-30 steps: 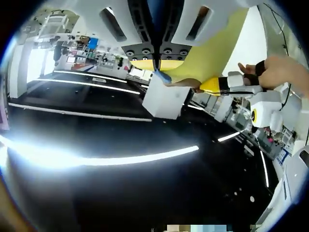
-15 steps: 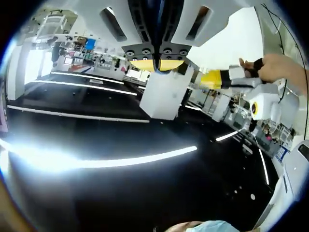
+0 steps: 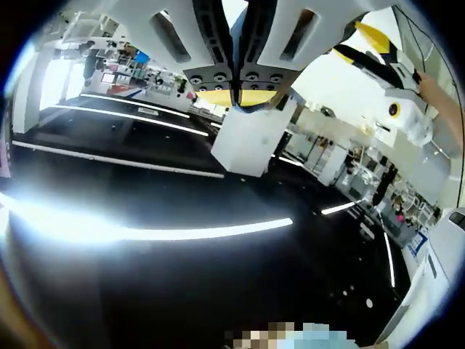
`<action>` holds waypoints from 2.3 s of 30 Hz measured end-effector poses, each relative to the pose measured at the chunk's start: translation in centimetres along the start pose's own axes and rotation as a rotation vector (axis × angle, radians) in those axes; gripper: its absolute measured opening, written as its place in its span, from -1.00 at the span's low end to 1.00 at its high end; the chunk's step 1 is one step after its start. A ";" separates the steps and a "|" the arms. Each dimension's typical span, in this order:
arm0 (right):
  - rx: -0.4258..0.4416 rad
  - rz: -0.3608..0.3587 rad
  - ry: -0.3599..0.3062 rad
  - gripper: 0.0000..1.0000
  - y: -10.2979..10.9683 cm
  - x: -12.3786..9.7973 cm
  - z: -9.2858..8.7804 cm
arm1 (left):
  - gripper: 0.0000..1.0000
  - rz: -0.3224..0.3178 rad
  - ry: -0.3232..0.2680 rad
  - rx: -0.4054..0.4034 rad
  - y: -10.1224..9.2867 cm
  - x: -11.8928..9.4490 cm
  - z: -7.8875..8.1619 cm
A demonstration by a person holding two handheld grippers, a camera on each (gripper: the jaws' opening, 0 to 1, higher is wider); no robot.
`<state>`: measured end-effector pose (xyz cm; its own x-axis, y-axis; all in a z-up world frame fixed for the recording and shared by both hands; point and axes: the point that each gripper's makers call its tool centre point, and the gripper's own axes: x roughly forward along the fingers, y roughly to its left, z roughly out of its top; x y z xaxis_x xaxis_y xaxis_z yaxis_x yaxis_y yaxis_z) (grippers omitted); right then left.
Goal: Fold the garment on the visible template until the final outline fits inside the template.
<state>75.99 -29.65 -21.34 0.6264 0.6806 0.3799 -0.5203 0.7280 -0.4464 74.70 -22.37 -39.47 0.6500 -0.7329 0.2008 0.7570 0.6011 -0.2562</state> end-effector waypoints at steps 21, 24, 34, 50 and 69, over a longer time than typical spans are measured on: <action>0.029 -0.044 0.023 -0.99 -1.9 -1.3 -1.2 | -1.00 0.163 -0.038 0.241 2.6 -0.8 4.9; 0.036 -0.051 0.034 -0.99 -1.8 -1.7 -1.7 | -1.00 0.223 -0.093 0.310 3.3 -1.9 7.5; 0.066 -0.057 0.061 -0.98 -1.0 -2.7 -2.9 | -1.00 0.327 -0.175 0.431 4.5 -4.1 12.1; 0.099 -0.063 0.086 -0.98 0.0 -4.6 -3.5 | -1.00 0.334 -0.222 0.531 3.2 -4.8 14.9; 0.193 -0.019 0.204 -0.98 3.3 -6.7 -7.0 | -1.00 0.368 -0.056 0.552 3.6 -6.8 10.2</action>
<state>74.14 -32.34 -31.03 0.7308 0.6503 0.2075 -0.5961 0.7561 -0.2704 73.71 -11.92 -32.08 0.8637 -0.4400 0.2458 0.3986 0.8948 0.2012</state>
